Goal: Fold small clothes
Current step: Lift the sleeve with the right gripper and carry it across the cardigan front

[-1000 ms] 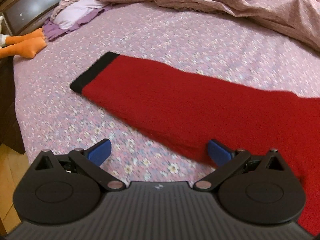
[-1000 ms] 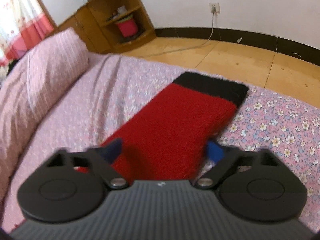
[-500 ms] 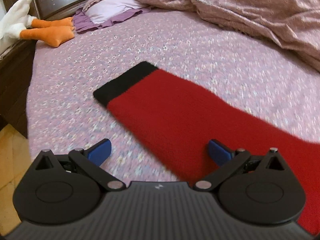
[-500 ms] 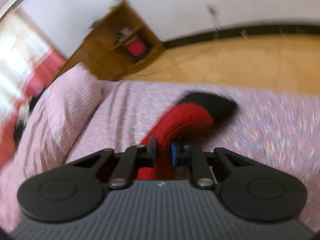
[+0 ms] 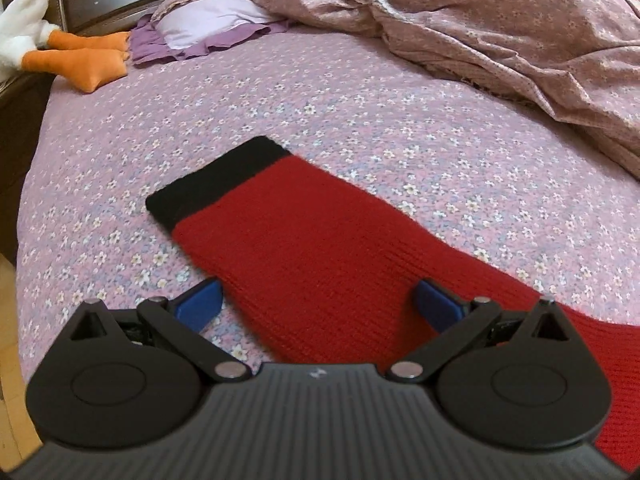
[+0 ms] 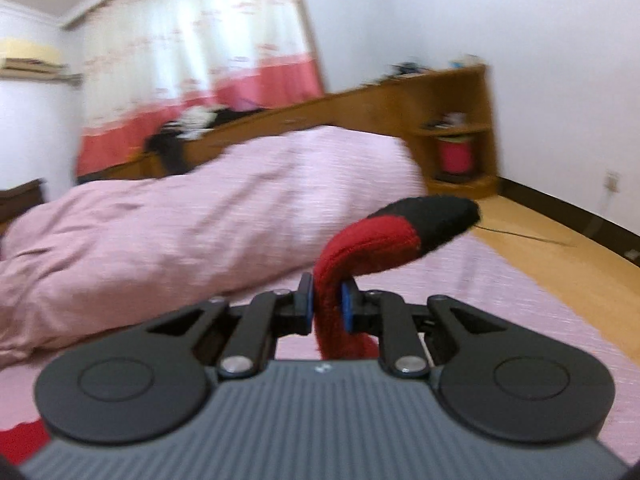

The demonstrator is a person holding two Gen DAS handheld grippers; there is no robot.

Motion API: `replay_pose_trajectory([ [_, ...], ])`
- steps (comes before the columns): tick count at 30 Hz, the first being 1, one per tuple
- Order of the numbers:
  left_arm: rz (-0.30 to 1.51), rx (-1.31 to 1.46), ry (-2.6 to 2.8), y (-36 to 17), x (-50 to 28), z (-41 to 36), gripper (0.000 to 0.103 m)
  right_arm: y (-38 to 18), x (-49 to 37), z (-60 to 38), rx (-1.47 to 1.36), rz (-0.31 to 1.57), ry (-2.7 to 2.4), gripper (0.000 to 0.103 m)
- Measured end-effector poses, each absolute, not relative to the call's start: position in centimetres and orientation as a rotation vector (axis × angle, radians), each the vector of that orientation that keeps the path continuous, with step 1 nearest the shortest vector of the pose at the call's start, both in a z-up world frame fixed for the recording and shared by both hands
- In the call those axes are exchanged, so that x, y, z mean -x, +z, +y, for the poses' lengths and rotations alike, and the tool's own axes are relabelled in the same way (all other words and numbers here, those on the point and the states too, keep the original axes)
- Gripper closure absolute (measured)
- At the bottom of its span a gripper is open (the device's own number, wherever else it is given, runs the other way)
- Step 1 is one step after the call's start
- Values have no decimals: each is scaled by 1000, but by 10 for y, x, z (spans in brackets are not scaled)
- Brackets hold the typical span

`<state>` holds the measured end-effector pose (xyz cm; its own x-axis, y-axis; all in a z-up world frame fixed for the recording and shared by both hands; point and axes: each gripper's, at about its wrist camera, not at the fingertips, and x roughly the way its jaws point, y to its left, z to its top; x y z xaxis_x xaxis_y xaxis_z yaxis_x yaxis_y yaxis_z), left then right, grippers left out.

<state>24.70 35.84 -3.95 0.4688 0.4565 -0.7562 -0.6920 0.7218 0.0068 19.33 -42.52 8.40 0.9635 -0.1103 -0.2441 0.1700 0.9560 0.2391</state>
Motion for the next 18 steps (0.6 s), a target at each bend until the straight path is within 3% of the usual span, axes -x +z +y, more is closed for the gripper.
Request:
replay_pose_trajectory([
  [9, 800, 342, 685, -41, -245, 363, 0, 83, -198, -298, -160, 231, 157, 87],
  [18, 804, 325, 638, -41, -244, 365, 0, 25, -224, -198, 146, 415, 219, 86],
])
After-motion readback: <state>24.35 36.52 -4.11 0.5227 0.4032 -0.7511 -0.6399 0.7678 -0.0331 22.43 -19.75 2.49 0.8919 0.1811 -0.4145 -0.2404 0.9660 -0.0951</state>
